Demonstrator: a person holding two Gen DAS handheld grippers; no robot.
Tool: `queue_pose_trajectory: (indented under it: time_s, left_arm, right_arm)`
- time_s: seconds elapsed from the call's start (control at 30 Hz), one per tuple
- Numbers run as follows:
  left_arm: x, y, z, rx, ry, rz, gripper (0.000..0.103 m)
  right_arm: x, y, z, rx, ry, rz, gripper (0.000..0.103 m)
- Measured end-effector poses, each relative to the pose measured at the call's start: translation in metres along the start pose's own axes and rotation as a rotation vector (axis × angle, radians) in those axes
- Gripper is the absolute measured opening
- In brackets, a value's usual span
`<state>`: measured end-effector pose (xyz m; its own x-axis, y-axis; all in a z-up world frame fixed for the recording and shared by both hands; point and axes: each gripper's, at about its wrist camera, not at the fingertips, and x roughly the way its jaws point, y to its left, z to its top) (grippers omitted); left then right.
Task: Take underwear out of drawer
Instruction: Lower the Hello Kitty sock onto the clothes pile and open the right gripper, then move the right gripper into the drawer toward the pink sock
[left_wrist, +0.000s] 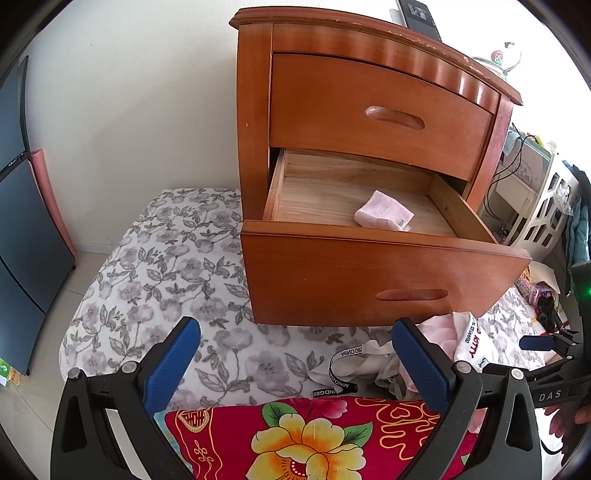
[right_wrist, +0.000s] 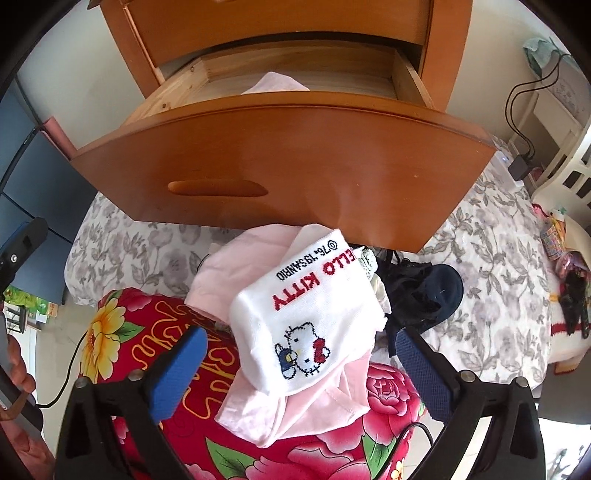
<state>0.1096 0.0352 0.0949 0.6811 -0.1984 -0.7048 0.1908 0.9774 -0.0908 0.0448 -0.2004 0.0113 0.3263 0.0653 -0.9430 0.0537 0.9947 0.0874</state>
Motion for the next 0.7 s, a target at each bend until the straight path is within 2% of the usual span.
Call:
queue_pose_trajectory:
  time_s: [0.47, 0.7]
  left_arm:
    - [0.003, 0.003, 0.0, -0.021, -0.02, -0.013, 0.103]
    - [0.014, 0.003, 0.002, -0.023, -0.003, -0.024, 0.103]
  right_arm:
    - [-0.007, 0.001, 0.005, -0.007, -0.025, -0.012, 0.103]
    - [-0.01, 0.008, 0.013, -0.024, -0.039, -0.016, 0.103]
